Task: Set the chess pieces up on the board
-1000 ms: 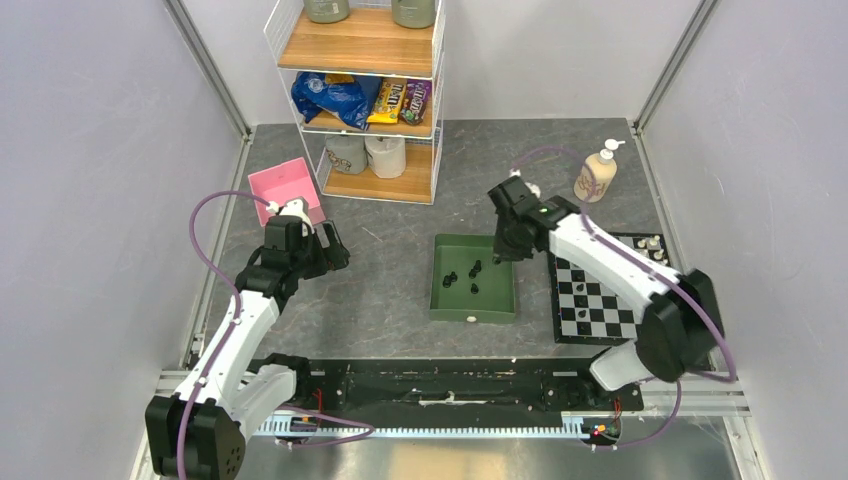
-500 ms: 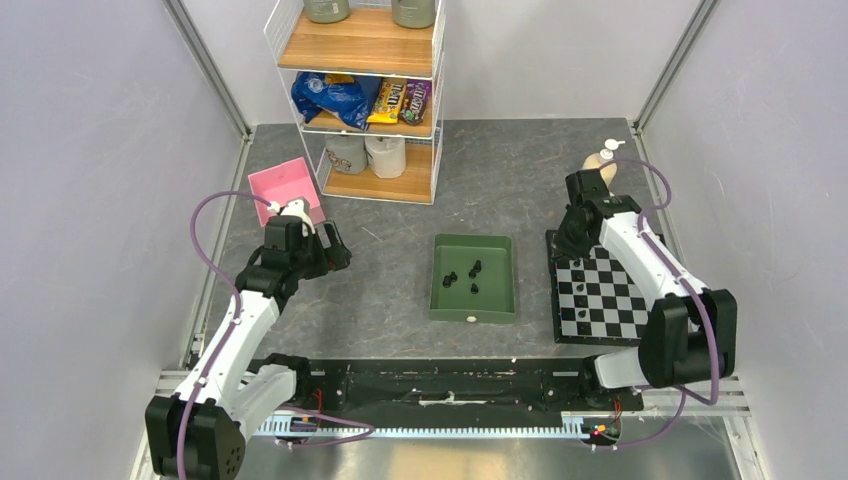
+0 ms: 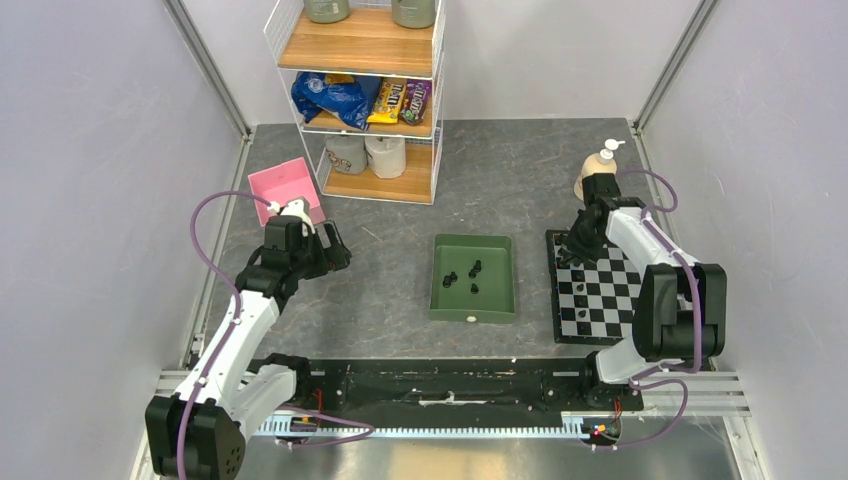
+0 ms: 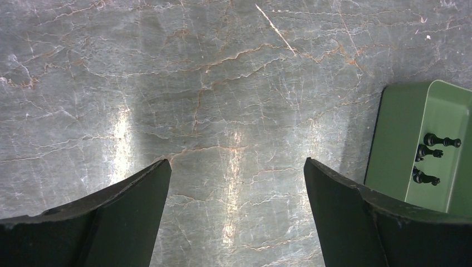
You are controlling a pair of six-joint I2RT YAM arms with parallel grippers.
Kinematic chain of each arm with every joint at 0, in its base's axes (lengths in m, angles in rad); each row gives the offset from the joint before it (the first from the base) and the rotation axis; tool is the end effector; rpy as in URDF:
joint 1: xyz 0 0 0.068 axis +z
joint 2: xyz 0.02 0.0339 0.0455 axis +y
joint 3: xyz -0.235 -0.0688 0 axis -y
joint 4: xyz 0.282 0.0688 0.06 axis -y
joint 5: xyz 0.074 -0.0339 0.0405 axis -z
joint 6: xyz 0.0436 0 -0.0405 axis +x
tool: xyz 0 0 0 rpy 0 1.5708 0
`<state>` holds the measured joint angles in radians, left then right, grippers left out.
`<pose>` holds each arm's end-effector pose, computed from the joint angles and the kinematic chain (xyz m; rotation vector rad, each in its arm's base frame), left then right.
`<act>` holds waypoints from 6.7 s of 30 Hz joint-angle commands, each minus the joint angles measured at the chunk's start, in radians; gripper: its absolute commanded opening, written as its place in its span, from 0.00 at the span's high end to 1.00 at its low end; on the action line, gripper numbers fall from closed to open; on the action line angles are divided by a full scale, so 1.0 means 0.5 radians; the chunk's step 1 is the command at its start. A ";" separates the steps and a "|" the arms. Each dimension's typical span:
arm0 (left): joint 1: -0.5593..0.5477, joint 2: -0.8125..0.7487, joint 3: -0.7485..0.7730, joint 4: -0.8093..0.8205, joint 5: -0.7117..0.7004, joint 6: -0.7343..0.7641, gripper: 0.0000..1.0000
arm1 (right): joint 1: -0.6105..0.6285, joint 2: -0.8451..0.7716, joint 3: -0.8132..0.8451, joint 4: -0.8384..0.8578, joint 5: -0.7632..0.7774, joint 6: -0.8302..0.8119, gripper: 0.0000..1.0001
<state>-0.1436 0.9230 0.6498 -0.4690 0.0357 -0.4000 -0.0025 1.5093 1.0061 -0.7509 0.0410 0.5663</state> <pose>0.2498 -0.0377 0.2031 -0.2802 2.3167 -0.3156 0.3181 -0.0026 0.1529 0.8016 2.7092 0.0699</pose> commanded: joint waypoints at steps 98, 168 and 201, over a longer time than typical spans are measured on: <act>-0.004 0.050 0.022 0.097 0.080 -0.248 0.04 | 1.365 0.460 0.731 -0.084 0.044 0.102 0.42; -0.003 -0.001 0.032 0.085 0.072 -0.181 0.04 | 1.671 0.748 0.908 -0.025 0.125 0.285 0.58; -0.004 0.025 0.035 0.088 0.082 -0.184 0.04 | 1.675 0.797 0.893 -0.038 0.206 0.305 0.60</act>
<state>-0.1436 0.9314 0.6640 -0.4435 0.0799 -0.4999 0.8295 1.9011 1.4315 -0.7792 0.1291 0.7151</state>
